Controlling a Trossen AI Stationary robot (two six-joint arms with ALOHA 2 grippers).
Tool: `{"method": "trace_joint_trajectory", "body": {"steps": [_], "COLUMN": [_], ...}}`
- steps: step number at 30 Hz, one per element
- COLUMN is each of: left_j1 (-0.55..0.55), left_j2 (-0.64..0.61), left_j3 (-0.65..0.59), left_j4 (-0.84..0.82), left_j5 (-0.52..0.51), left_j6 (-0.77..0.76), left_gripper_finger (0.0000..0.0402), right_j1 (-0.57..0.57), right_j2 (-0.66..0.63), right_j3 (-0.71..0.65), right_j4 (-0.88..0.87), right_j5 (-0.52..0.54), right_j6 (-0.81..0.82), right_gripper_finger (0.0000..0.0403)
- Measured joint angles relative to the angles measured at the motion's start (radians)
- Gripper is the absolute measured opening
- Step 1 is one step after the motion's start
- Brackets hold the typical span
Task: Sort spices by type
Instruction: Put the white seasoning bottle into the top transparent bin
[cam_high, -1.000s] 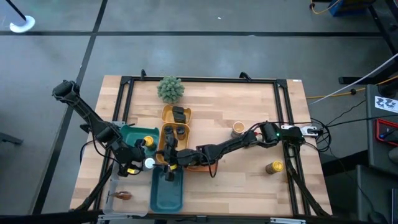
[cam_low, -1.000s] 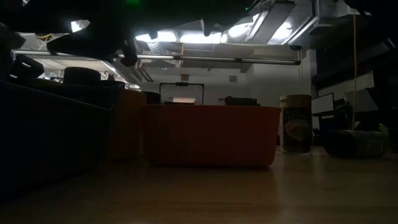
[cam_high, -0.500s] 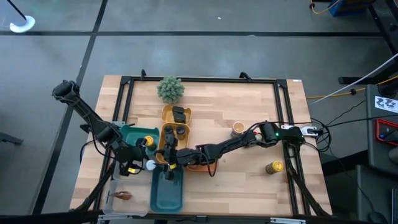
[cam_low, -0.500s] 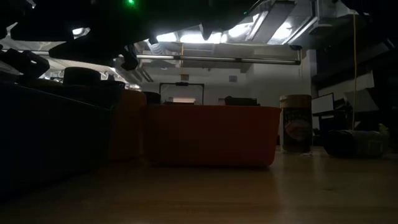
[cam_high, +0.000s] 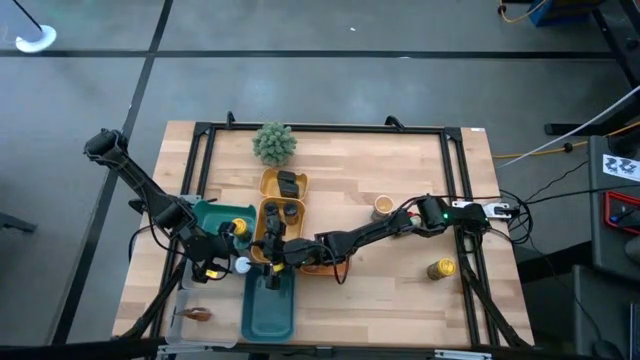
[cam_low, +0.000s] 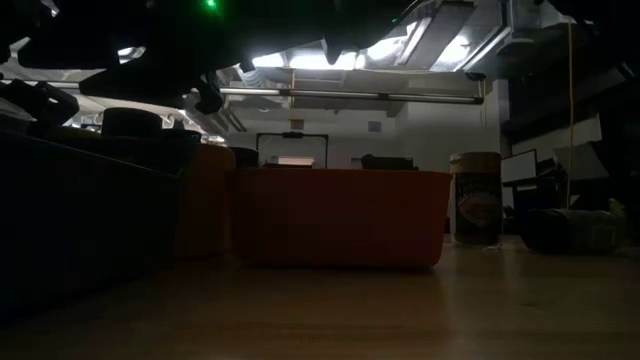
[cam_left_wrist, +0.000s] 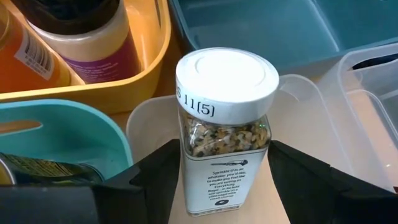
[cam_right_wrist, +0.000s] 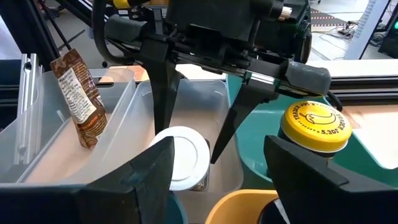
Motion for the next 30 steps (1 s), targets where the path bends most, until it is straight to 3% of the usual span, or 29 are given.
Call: {"method": "trace_joint_trajectory", "body": {"steps": [30], "left_j1": [0.0], "left_j2": [-0.002], "left_j3": [0.007], "left_j4": [-0.061], "left_j5": [0.078], "left_j6": [-0.015], "left_gripper_finger": [0.0226], "right_j1": [0.0], "right_j2": [-0.009], "right_j3": [0.0], "right_j4": [-0.033], "right_j5": [-0.01], "right_j6": [0.0], "right_gripper_finger": [0.0248]}}
